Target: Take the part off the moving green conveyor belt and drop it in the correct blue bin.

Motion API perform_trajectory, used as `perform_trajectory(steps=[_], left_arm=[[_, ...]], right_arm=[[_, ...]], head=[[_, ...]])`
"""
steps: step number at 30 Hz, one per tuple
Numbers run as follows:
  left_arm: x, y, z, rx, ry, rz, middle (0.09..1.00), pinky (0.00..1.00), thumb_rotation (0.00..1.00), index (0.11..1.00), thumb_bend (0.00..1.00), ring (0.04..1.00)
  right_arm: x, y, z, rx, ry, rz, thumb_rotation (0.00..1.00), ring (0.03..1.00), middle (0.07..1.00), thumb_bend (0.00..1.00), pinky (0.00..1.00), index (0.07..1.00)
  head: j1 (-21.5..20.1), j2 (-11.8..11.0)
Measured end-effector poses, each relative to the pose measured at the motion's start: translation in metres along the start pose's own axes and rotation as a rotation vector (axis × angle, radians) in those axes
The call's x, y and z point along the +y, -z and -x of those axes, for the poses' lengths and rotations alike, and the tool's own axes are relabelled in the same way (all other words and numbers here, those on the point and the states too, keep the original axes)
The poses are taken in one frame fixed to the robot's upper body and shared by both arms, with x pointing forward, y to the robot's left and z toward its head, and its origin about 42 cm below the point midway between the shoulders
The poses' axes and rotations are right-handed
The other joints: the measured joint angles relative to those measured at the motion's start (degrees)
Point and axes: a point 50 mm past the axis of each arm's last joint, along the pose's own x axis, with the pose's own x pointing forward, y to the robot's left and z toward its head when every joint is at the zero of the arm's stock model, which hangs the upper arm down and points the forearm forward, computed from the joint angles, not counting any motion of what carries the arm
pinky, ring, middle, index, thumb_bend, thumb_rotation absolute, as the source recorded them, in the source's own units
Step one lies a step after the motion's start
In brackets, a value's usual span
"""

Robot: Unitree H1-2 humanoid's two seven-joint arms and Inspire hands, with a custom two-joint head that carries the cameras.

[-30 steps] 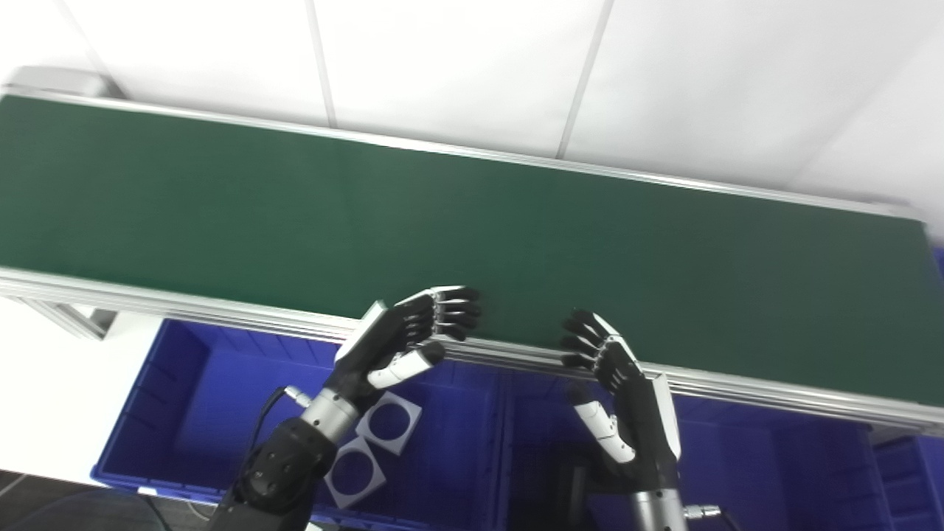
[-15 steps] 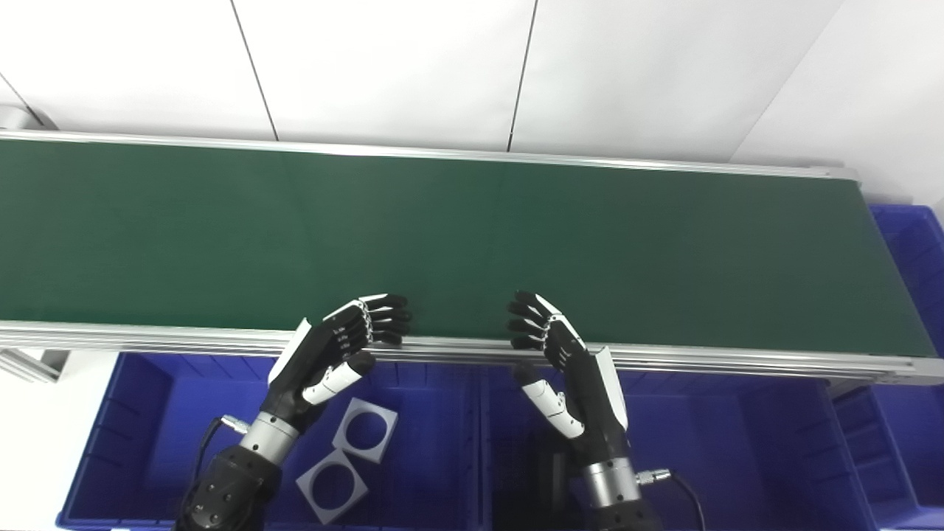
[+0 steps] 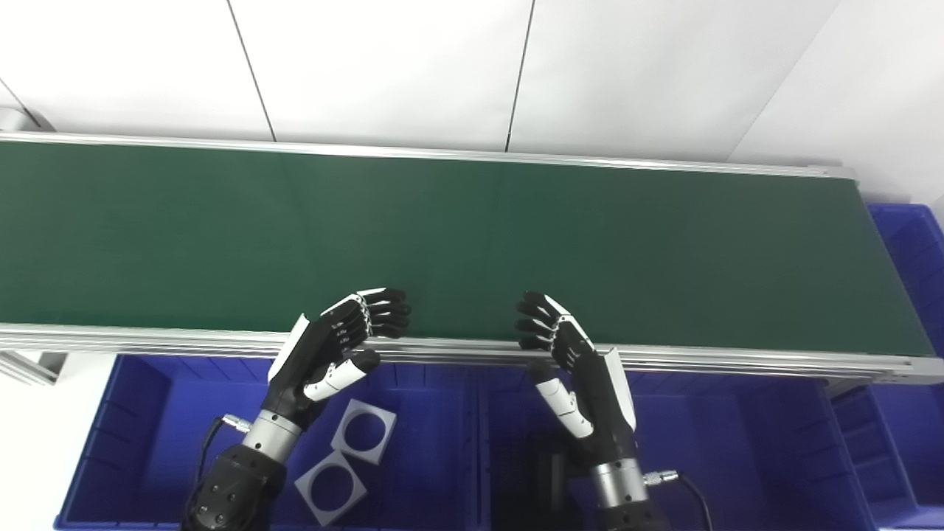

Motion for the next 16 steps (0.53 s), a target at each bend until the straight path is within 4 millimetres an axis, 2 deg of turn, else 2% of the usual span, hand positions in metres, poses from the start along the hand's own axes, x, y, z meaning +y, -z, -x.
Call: perform_trajectory(steps=[6,9,16], left_arm=[[-0.010,-0.005,0.009,-0.010,-0.002,0.008,0.737,0.65,0.64,0.763,0.79,0.701],[-0.012,-0.004,0.014,-0.001,-0.006,0.012,0.753,0.66,0.64,0.770,0.80,0.716],[-0.025,-0.008,0.017,-0.012,-0.044,0.025,0.779,0.69,0.62,0.791,0.79,0.746]], right_arm=[[-0.005,-0.009,0.002,-0.027,0.023,0.007,0.88,0.749,0.796,0.60,0.66,0.839],[-0.008,-0.012,0.007,-0.030,0.037,0.012,0.88,0.746,0.791,0.57,0.66,0.837],[-0.024,-0.018,0.023,-0.026,0.098,-0.004,0.88,0.734,0.783,0.54,0.65,0.839]], head=[[2.5,1.0],[3.0,1.2],[8.1,2.2]])
